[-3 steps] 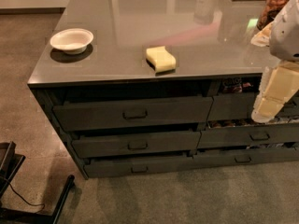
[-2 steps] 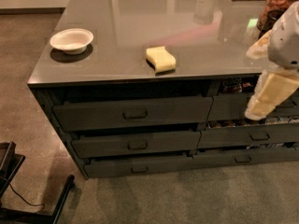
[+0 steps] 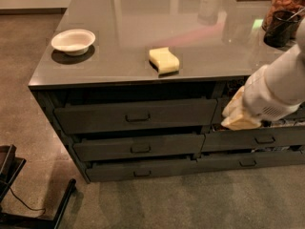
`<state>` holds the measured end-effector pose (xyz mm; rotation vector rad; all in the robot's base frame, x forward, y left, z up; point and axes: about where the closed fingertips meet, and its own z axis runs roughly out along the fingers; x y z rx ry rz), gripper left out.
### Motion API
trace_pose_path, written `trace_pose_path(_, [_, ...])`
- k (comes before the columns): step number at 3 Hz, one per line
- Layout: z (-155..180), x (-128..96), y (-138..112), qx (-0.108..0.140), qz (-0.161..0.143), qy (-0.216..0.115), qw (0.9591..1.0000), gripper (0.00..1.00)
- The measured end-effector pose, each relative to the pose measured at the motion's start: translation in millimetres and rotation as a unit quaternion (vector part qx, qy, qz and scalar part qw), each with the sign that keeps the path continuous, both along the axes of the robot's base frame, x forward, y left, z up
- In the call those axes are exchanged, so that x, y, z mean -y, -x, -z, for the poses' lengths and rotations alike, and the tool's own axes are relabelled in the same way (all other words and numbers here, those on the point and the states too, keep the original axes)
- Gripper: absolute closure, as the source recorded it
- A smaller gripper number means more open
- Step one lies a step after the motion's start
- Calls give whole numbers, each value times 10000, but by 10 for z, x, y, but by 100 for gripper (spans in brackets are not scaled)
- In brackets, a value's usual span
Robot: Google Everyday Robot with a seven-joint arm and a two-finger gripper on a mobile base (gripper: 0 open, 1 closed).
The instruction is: Open bottom drawer
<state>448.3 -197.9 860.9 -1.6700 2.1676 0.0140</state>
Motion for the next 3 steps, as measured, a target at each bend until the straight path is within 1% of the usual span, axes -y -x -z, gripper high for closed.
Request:
trace_pose_path(1, [702, -165, -124, -42, -75, -145, 9999, 89])
trace_pose_path(2, [1661, -389, -190, -474, 16, -367, 9982, 100])
trace_pose_path(3, [1670, -389, -188, -475, 15, -369, 9982, 100])
